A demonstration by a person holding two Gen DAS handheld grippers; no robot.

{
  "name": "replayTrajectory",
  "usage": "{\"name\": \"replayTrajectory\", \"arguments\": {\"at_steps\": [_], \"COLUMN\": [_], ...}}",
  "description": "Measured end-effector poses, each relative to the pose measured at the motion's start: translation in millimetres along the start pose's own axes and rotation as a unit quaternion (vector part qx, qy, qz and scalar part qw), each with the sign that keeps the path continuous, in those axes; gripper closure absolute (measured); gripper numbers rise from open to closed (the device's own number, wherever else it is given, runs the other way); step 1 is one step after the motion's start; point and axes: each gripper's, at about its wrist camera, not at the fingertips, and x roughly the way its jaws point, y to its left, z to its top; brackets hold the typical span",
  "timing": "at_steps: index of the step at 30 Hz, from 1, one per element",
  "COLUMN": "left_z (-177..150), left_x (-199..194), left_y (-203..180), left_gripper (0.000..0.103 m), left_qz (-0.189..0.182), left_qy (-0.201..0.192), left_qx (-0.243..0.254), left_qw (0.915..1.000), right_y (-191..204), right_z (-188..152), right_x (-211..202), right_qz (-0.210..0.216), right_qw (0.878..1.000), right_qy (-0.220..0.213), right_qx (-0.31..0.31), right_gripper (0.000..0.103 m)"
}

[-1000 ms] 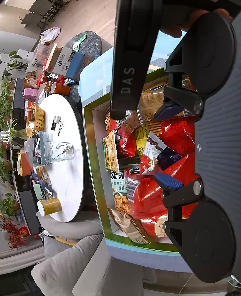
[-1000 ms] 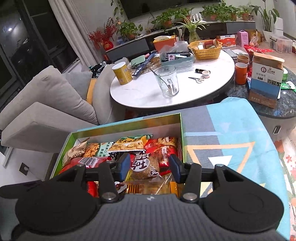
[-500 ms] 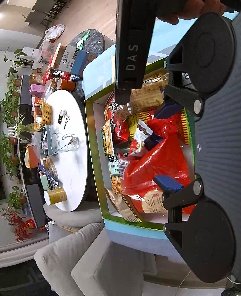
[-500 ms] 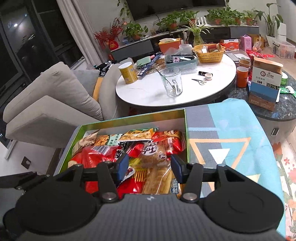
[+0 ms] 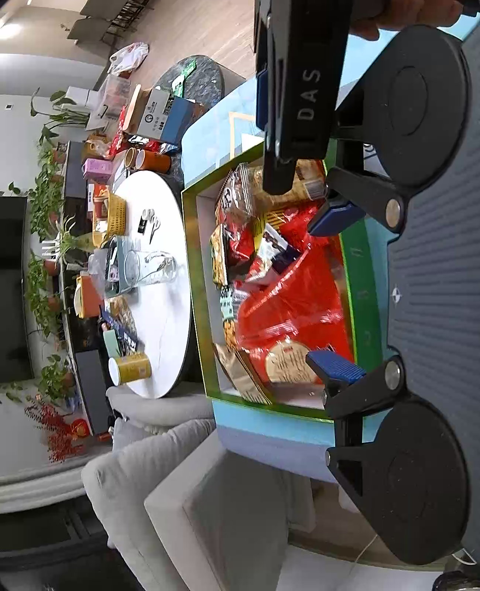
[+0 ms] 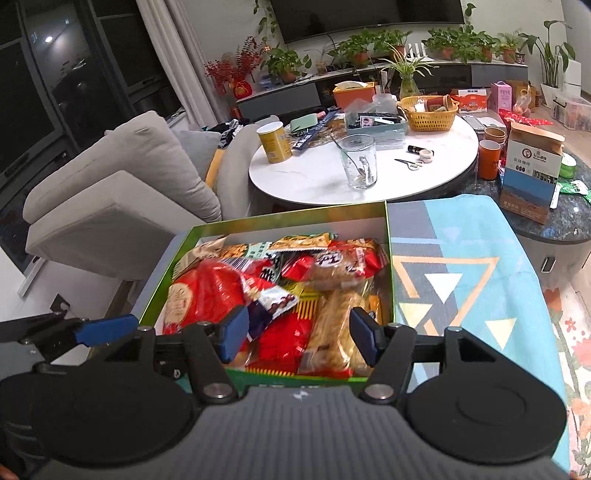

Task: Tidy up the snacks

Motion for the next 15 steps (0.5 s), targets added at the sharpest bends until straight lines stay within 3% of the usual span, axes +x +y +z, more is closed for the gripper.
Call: {"name": "replayTrajectory", "arguments": {"at_steps": [5,15], "left_z": [-17.1,-61.7], "left_x": [-13.3,-37.8], "left_y": [8.0,17.9], "left_gripper": [0.037,0.037], "left_qz": [0.003,0.008], "left_qy": [-0.011,-0.025], "left_qx": [-0.014,-0.027], "left_qw": [0.9998,0.9993], "right_y": [8.2,29.0], "right_z": [-14.2,-45.8], "right_x": [-9.4,-35.3], "right_qz": [0.002,-0.002], "right_qw": [1.000,0.999], "right_qy": [-0.003,-0.017], "right_qx": [-0.004,-0.031], "right_gripper": [0.026,0.022]}}
